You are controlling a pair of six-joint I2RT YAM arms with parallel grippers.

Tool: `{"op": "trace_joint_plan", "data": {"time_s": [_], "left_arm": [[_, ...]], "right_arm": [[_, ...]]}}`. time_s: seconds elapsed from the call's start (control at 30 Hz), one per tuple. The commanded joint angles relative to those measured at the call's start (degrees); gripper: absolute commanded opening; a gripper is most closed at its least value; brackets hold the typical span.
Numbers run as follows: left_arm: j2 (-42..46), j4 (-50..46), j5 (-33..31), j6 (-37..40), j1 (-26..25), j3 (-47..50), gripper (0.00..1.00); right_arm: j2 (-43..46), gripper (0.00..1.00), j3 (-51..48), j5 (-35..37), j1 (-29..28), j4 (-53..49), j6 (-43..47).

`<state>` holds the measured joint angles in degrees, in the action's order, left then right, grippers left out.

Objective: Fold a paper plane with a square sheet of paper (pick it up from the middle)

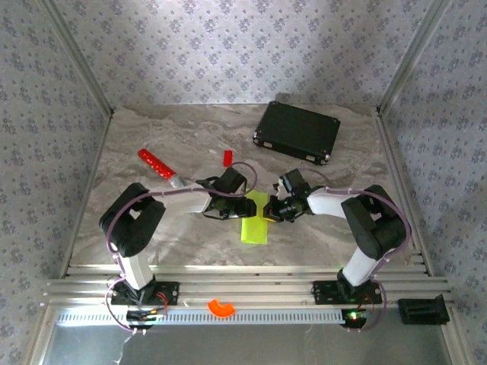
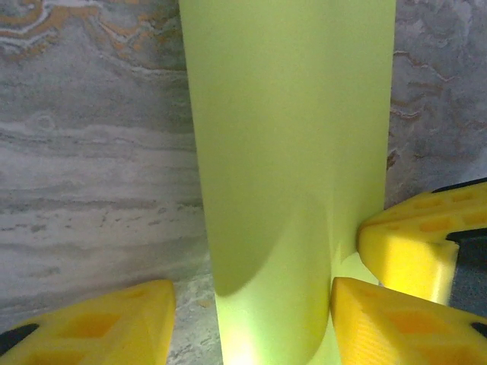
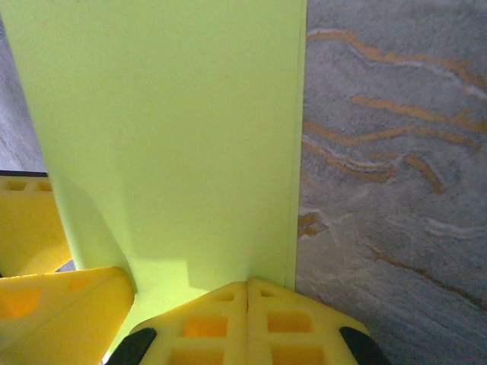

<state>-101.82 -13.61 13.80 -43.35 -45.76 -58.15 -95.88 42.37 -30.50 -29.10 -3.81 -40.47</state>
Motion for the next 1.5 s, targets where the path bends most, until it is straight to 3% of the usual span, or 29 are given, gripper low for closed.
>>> {"op": "trace_joint_plan", "data": {"time_s": [0.0, 0.37, 0.63, 0.83, 1.47], "left_arm": [[-1.94, -2.04, -0.51, 1.12, -0.56, -1.83, 0.55], [-4.39, -5.79, -4.34, 1.54, -1.59, -2.31, 0.51], [-4.48, -6.21, -5.14, 1.85, -1.67, -2.97, 0.51], [-4.63, -7.22, -5.80, 2.58, -1.64, -3.35, 0.51], [-6.19, -8.62, -5.85, 4.20, -1.74, -5.05, 0.52]], "right_arm": [[-0.68, 0.06, -1.47, 1.23, 0.37, -3.13, -0.36], [6.55, 0.17, 3.61, 0.43, 1.58, -5.23, 0.08], [14.63, 0.20, -1.39, 5.83, 5.61, -6.06, -1.36], [18.86, 0.22, -6.60, 5.84, 9.86, -4.69, -2.77], [21.33, 0.27, -9.41, 4.53, 11.78, -3.72, -3.47]]}}
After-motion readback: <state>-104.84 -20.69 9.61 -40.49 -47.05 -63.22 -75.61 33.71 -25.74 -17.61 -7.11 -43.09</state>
